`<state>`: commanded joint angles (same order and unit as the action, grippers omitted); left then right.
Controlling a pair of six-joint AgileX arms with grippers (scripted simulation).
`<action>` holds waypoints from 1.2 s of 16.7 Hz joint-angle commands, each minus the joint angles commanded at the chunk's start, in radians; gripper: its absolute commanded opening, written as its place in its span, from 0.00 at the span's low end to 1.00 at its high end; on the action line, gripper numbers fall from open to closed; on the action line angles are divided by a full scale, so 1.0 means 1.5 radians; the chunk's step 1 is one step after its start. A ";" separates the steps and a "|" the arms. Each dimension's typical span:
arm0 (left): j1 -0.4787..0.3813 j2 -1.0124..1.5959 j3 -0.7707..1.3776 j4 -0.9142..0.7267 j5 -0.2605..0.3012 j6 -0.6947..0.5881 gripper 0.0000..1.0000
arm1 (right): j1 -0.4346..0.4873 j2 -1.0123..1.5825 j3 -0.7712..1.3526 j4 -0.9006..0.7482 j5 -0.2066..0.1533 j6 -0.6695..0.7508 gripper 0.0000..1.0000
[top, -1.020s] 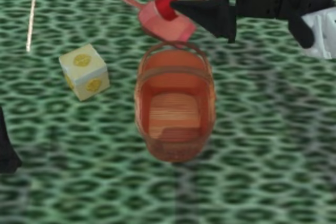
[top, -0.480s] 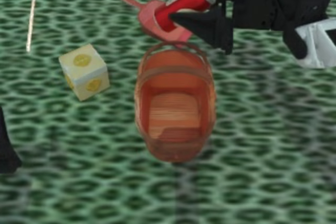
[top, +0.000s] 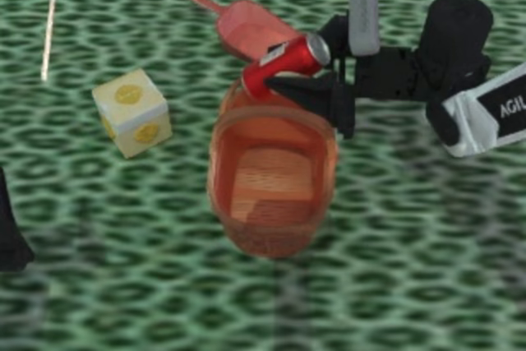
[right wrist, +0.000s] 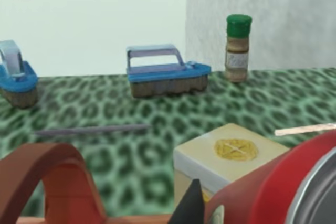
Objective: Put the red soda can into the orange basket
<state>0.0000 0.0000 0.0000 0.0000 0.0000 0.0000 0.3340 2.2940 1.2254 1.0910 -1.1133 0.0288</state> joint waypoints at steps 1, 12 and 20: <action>0.000 0.000 0.000 0.000 0.000 0.000 1.00 | 0.000 0.000 0.000 0.000 0.000 0.000 0.00; 0.000 0.000 0.000 0.000 0.000 0.000 1.00 | 0.000 0.000 0.000 0.000 0.000 0.000 0.75; 0.000 0.000 0.000 0.000 0.000 0.000 1.00 | 0.000 0.000 0.000 0.000 0.000 0.000 1.00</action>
<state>0.0000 0.0000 0.0000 0.0000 0.0000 0.0000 0.3340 2.2940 1.2254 1.0910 -1.1133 0.0288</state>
